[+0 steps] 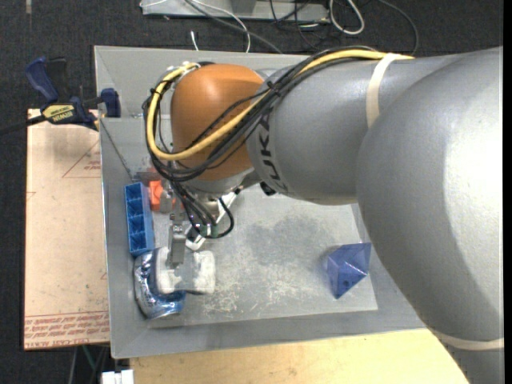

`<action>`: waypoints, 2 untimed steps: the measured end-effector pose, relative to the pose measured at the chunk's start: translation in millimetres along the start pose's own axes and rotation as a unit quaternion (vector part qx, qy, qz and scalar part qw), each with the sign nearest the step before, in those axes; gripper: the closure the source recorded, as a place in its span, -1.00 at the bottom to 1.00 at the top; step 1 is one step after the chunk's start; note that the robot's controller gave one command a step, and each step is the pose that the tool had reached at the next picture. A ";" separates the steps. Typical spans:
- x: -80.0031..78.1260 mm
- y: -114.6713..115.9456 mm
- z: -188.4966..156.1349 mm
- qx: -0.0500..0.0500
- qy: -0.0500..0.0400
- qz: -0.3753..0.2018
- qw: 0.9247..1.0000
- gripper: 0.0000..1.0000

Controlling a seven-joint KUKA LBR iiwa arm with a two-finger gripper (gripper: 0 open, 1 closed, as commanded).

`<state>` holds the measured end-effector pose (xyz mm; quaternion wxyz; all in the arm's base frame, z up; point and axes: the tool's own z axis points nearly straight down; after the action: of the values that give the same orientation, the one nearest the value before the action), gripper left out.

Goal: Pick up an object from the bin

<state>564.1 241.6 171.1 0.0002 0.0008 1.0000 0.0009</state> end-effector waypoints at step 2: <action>41.8 -38.7 75.0 0.000 0.002 0.050 0.999 -1.00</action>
Offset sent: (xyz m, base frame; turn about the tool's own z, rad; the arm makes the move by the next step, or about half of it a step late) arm -0.0406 -0.0380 -0.0730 0.0992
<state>522.2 203.0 96.1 -0.0016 0.0504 0.9987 0.0011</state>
